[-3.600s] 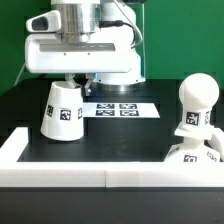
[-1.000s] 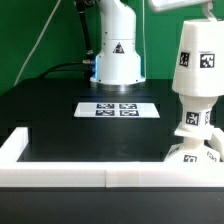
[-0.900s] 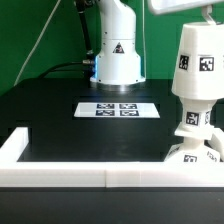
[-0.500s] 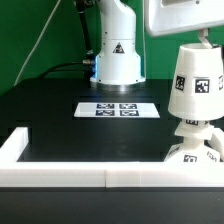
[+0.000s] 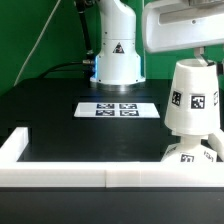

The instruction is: Assemble lamp

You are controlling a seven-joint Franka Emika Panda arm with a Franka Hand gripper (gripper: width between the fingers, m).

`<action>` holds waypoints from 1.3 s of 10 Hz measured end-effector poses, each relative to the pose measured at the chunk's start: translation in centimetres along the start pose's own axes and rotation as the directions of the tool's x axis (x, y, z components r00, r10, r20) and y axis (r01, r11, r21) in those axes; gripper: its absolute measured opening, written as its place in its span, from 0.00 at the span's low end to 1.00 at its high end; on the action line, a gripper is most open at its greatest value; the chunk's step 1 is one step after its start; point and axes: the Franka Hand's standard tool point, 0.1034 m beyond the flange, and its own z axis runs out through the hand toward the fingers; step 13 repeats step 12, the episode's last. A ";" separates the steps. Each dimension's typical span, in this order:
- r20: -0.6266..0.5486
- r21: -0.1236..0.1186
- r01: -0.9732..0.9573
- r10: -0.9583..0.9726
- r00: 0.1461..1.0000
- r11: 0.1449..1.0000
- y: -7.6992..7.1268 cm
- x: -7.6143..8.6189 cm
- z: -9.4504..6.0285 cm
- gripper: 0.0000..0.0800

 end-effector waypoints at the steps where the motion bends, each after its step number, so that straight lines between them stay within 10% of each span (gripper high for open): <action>1: 0.000 0.000 0.000 0.000 1.000 1.000 0.0 0.0 0.0 0.06; 4: 0.017 -0.006 -0.006 0.007 1.000 1.000 0.4 -0.2 -0.5 0.16; 6: 0.043 -0.024 0.013 -0.012 0.999 1.000 0.2 -0.6 -1.0 0.59; 7: 0.058 -0.042 0.031 -0.028 0.998 0.999 0.1 -0.8 -1.3 0.59; 8: 0.056 -0.063 0.031 -0.027 0.998 0.998 -0.4 -1.0 -1.5 0.80; 11: 0.033 -0.168 0.022 -0.017 0.999 0.985 -3.3 -3.1 -1.0 0.87; 13: 0.014 -0.160 0.015 -0.013 1.000 0.987 -4.1 -3.7 -0.4 0.87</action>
Offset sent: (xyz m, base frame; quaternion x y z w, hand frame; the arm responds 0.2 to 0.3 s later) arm -0.0144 -0.0098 0.0098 -0.0343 -0.0423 0.0094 0.9985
